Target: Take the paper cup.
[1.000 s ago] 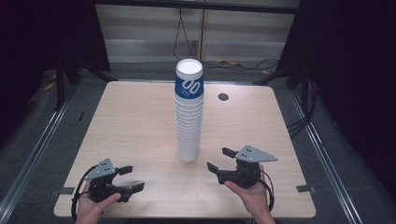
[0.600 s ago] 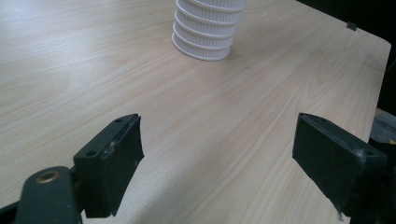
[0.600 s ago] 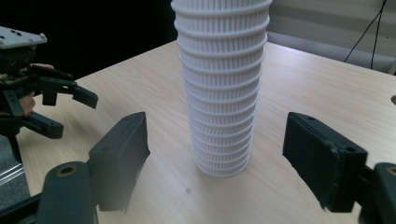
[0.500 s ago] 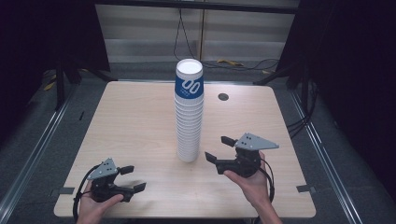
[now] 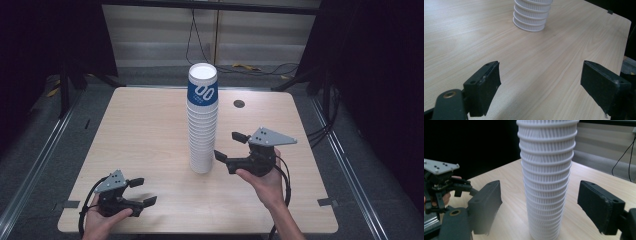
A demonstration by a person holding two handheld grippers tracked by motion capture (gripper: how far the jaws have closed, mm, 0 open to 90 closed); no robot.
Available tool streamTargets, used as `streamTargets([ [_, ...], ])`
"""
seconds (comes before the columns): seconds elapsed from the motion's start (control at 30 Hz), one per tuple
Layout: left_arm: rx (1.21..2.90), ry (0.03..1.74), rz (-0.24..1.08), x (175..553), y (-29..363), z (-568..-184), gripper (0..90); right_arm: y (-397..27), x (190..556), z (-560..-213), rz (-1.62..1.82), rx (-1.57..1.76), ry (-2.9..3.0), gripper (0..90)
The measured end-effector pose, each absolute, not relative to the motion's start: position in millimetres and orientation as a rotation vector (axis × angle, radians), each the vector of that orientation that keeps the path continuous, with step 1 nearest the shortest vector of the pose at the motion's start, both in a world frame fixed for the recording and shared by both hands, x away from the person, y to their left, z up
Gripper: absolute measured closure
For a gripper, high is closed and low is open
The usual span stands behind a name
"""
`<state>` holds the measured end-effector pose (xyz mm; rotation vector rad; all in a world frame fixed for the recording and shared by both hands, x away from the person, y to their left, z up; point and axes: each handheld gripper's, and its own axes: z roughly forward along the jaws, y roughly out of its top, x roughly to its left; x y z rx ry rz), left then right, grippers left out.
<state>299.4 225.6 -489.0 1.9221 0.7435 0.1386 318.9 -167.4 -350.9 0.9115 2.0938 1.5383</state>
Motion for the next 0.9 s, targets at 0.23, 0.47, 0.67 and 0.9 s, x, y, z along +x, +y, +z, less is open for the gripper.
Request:
streamTargets([
  [0.23,1.927,0.74,0.136,301,225,-490,15.9,-166,324,-346,1.562,0.898,2.105,18.7],
  [0.47,1.926,0.744,0.139,301,226,-490,15.9,-165,329,-333,1.592,0.871,2.097,19.1],
  [0.67,1.927,0.74,0.143,301,227,-490,15.9,-160,331,-320,1.591,0.805,2.112,15.0],
  [0.9,1.926,0.742,0.14,301,226,-490,15.9,-159,339,-302,1.63,0.786,2.096,14.3],
])
